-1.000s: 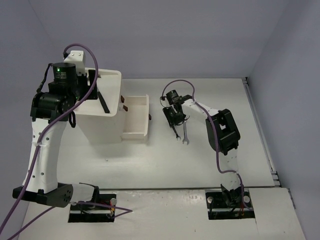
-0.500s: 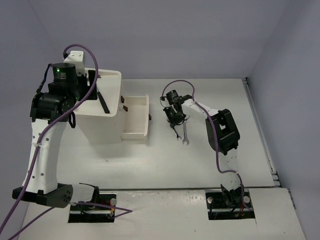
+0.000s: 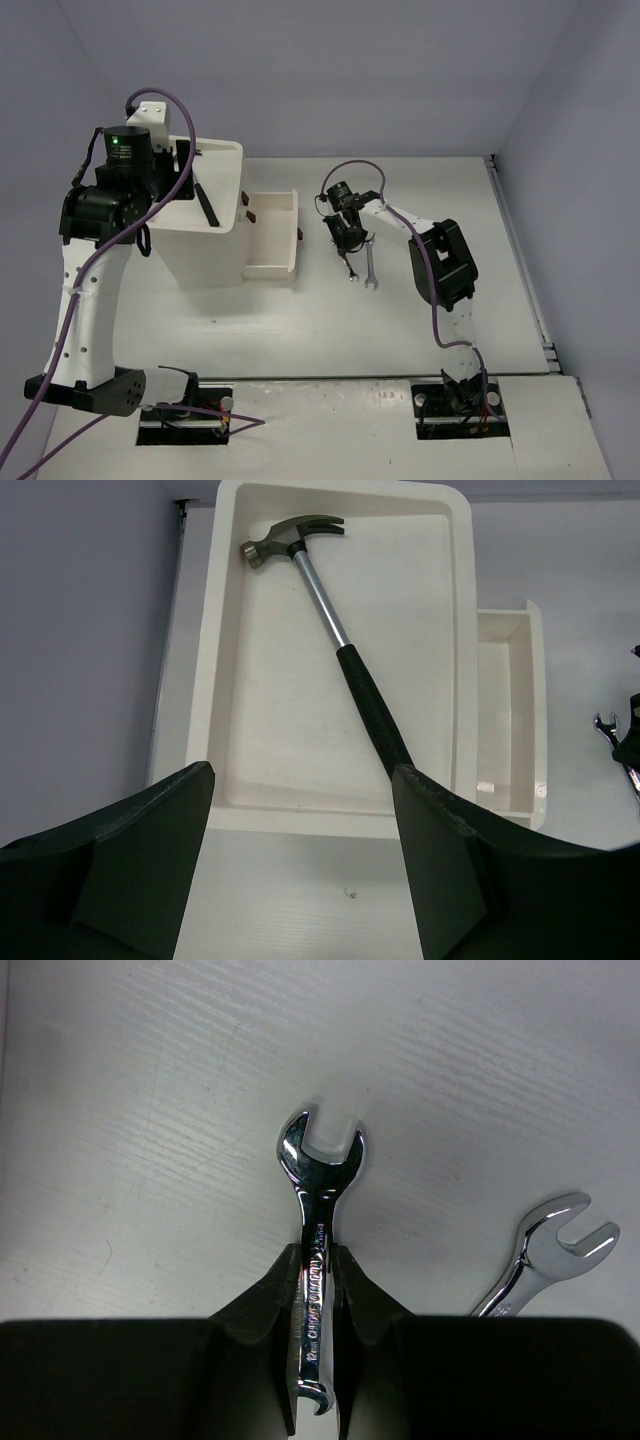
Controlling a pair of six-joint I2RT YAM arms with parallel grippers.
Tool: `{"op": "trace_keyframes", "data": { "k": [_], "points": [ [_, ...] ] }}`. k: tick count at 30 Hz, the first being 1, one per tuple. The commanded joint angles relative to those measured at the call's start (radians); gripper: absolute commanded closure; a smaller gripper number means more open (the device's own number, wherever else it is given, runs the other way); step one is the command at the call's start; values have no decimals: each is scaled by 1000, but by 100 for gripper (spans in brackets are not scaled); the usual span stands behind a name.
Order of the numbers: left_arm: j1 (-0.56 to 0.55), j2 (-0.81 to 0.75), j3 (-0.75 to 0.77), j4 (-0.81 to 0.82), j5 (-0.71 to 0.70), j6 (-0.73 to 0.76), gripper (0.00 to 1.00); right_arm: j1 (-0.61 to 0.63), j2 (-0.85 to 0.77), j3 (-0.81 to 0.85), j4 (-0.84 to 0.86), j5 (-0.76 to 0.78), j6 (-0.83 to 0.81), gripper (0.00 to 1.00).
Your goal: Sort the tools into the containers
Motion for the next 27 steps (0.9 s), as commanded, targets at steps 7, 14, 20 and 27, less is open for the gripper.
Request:
{"op": "trace_keyframes", "data": {
  "k": [7, 14, 20, 27],
  "points": [
    [-6, -19, 27, 34, -6, 3, 32, 15, -121, 80, -12, 36, 31, 100],
    [-6, -16, 27, 34, -1, 0, 32, 22, -131, 101, -12, 33, 41, 100],
    [-6, -14, 29, 34, 7, -2, 32, 30, -137, 184, -13, -15, 76, 100],
    [-8, -18, 37, 34, 12, -3, 32, 70, -97, 379, 55, -96, 229, 100]
  ]
}}
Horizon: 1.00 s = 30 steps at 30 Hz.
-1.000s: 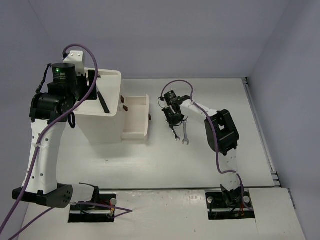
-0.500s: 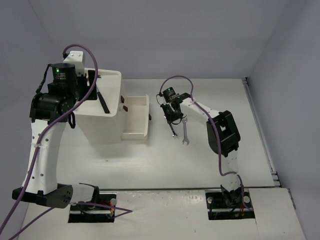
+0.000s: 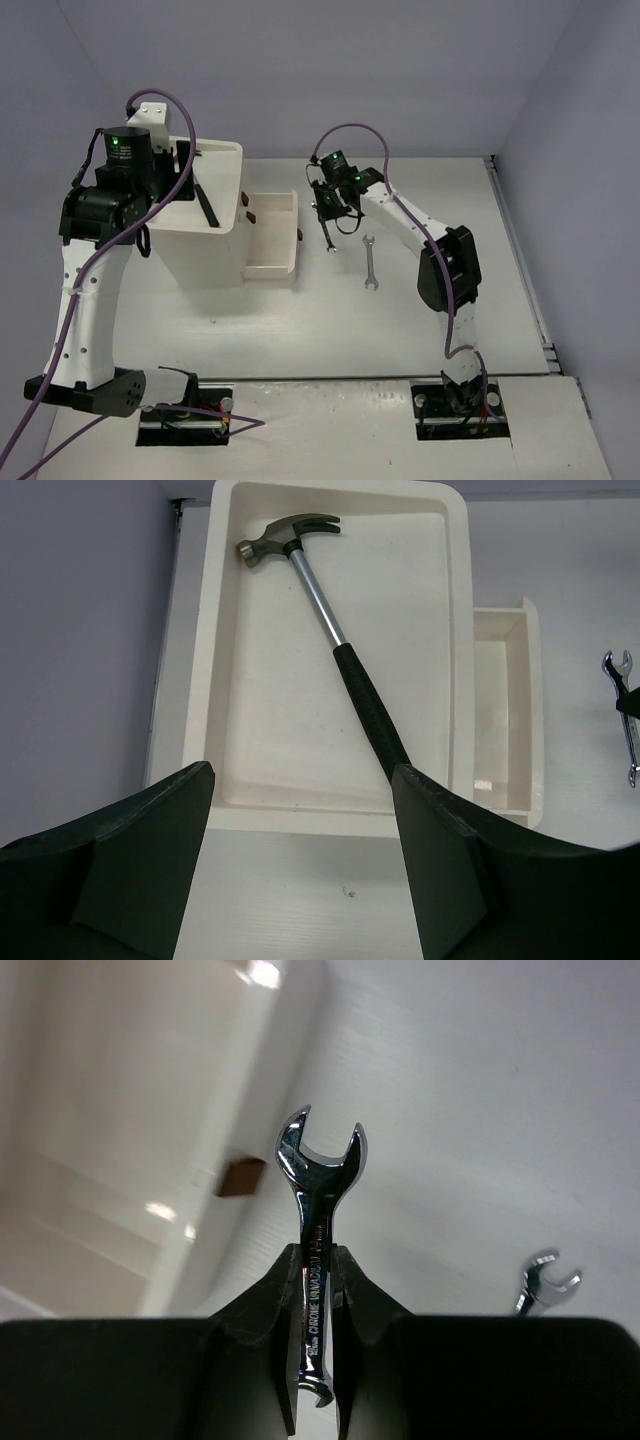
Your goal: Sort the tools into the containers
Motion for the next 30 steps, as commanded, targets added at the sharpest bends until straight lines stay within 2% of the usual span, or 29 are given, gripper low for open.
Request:
{"op": "trace_keyframes", "data": {
  "k": [1, 10, 15, 19, 21, 24, 28, 30],
  "points": [
    [-7, -19, 36, 35, 4, -3, 32, 43, -40, 148, 119, -80, 148, 100],
    [-7, -48, 30, 35, -7, -3, 32, 124, 167, 323, 179, -49, 300, 100],
    [-7, -53, 20, 35, -5, -4, 32, 139, 233, 330, 206, -18, 352, 100],
    [-7, -55, 16, 35, -7, -3, 32, 145, 244, 312, 219, 26, 355, 93],
    [-7, -54, 16, 35, -6, -4, 32, 145, 232, 304, 220, 56, 347, 81],
    [-7, -50, 23, 34, -1, -4, 32, 145, 174, 263, 220, 101, 306, 74],
    [-7, -48, 28, 35, 5, -4, 32, 113, 26, 109, 221, 238, 219, 52],
    [-8, -45, 27, 35, 13, -8, 32, 78, -50, -5, 220, 271, 184, 47]
  ]
}}
